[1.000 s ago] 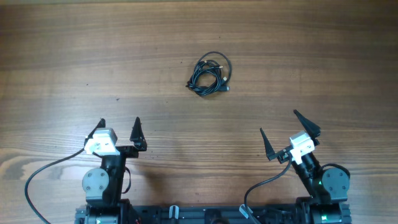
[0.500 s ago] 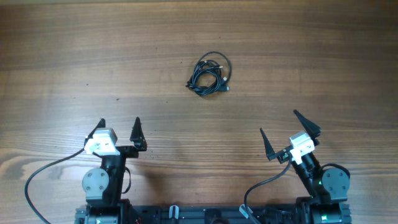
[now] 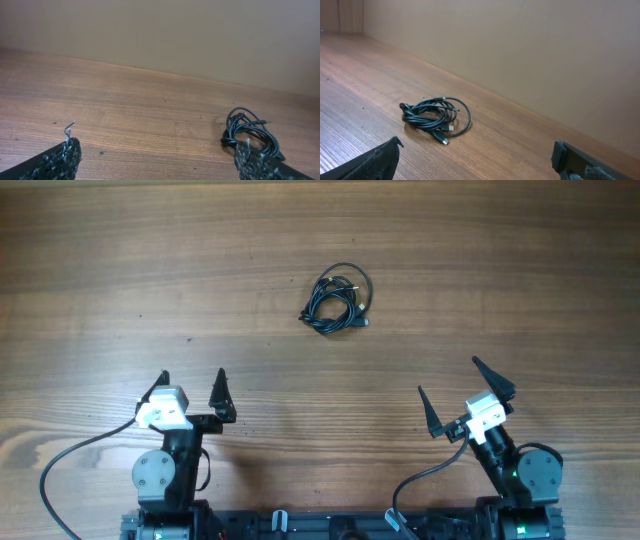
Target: Untangle cables
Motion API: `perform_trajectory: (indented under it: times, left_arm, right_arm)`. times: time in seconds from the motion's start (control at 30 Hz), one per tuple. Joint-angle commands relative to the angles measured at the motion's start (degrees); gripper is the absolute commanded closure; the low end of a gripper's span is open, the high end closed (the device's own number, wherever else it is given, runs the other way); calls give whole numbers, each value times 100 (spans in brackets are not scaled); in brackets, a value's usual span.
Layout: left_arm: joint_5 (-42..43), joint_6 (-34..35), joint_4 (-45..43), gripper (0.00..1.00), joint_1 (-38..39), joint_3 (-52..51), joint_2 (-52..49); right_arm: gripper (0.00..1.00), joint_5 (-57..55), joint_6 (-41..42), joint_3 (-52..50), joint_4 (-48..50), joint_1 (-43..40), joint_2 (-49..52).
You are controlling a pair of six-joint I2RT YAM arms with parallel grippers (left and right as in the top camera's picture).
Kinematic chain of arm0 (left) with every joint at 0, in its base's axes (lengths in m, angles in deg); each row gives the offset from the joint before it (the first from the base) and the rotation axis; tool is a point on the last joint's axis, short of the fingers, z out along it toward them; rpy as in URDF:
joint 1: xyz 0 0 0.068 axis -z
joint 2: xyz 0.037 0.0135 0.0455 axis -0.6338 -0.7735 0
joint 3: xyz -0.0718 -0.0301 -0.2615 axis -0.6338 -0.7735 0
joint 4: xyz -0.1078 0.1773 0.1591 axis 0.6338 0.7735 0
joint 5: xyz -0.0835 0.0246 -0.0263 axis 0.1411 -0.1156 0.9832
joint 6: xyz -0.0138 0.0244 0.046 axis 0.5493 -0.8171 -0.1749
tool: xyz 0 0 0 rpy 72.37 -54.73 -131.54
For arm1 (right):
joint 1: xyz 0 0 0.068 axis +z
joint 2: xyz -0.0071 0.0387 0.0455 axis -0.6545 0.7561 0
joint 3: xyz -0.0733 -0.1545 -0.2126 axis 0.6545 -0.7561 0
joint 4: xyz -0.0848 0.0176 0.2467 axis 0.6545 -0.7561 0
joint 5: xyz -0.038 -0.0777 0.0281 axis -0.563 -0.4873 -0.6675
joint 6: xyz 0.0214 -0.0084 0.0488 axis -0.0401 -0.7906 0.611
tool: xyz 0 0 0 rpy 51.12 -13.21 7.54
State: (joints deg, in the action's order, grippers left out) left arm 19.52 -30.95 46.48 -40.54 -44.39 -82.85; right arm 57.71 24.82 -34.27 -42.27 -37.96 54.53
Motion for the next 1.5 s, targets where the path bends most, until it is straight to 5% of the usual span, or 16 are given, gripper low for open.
perform_trajectory:
  times: [0.0, 1.2, 1.47]
  left_arm:
    - [-33, -114, 22, 0, 26, -35, 31]
    - [-33, -114, 22, 0, 26, -35, 26]
    - [-35, -116, 20, 0, 24, -35, 26]
  right_arm:
    - [0, -15, 85, -4, 31, 13, -11]
    - [0, -31, -402, -4, 48, 13, -11]
    - [0, 839, 1471, 0, 166, 13, -11]
